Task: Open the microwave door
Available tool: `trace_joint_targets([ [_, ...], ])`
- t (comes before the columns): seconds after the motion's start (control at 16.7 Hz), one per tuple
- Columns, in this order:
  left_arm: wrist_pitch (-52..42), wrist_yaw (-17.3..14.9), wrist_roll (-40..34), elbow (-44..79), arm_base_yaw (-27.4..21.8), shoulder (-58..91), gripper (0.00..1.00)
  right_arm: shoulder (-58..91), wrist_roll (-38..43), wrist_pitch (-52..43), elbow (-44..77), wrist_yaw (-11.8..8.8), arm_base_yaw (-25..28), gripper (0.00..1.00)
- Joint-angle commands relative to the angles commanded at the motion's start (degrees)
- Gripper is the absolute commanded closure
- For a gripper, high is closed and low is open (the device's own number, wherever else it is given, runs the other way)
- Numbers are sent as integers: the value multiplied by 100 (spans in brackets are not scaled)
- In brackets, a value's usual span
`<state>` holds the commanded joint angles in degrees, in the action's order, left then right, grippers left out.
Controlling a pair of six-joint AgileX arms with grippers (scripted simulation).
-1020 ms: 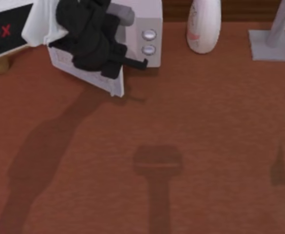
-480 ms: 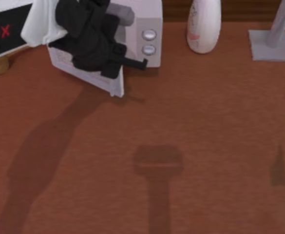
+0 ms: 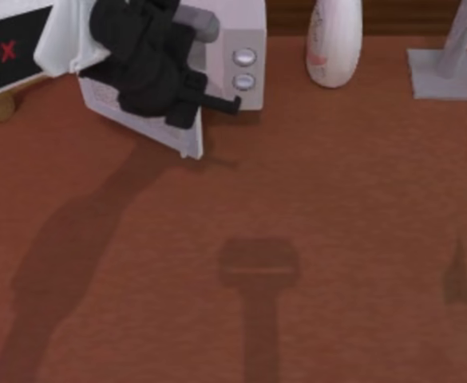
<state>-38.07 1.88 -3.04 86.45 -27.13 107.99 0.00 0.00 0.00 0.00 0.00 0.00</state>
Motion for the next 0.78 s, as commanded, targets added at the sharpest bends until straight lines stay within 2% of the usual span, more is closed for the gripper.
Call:
trace_joint_targets([
  [0.42, 0, 0, 0, 0, 0, 0, 100, 0, 0, 0, 0, 0, 0, 0],
  [0.78, 38, -257, 409, -307, 116, -186, 100, 0, 0, 0, 0, 0, 0, 0],
])
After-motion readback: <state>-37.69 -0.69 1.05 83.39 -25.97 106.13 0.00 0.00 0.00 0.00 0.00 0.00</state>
